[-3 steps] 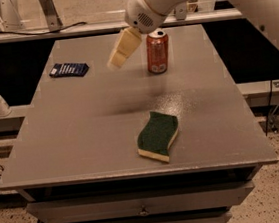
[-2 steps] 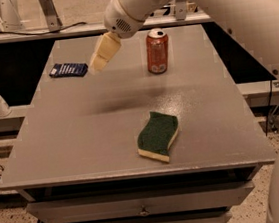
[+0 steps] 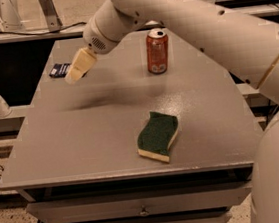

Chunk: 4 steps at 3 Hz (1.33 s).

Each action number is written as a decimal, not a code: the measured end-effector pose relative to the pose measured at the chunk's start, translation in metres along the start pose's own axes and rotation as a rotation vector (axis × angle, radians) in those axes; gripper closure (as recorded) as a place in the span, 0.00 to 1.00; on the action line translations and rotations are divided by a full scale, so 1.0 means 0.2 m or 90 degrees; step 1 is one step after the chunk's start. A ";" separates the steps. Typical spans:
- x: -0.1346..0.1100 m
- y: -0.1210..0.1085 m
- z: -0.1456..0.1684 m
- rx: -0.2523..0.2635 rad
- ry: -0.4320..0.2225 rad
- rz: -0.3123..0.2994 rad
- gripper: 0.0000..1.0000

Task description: Pick rxbar blueberry

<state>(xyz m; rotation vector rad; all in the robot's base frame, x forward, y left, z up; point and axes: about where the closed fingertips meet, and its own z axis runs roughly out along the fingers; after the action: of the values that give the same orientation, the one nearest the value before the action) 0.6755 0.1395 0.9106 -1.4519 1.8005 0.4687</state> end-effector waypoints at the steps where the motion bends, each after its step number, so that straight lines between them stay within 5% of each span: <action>1: -0.04 -0.03 0.14 0.029 -0.032 0.050 0.00; 2: -0.04 -0.03 0.14 0.029 -0.032 0.050 0.00; 4: -0.08 -0.11 0.43 0.016 -0.075 0.036 0.00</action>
Offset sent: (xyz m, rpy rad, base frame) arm 0.0109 0.0177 -0.0121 0.0470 0.0114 -0.0550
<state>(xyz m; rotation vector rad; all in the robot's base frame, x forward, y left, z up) 0.7250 0.2030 0.8708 -1.3317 1.7517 0.5473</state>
